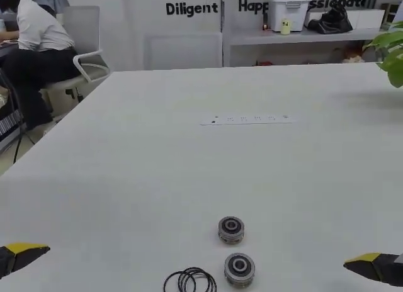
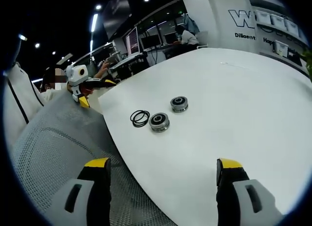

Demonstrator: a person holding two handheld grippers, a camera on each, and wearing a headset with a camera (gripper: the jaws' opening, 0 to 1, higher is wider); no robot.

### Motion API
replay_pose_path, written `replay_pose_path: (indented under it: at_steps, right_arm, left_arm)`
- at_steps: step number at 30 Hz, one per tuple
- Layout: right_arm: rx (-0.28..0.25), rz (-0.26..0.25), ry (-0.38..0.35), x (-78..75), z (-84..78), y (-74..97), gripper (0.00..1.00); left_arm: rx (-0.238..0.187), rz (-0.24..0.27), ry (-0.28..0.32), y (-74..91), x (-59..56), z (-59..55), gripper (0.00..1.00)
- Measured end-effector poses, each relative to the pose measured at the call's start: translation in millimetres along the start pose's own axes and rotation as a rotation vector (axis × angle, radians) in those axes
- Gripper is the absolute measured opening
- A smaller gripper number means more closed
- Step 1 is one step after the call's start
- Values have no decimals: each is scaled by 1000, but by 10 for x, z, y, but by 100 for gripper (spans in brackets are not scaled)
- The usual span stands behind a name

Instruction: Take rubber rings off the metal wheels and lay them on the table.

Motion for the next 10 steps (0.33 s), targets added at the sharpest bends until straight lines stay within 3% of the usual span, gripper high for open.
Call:
replay_pose_path:
  at_steps: [10]
  right_arm:
    - [-1,-8,-25,10,-47,24,85]
  left_arm:
    - [-15,8,16,-7,5,-21,98]
Point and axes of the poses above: the centre of the closed fingertips' face, and the gripper's own axes: y roughly backward along the fingers, x roughly to its left, z roughly out of its top, the point moved 6 cm from there along y, roughly backward along the fingers, and after that the axes turned 13 degrees about -z, right-handed, at the moved point
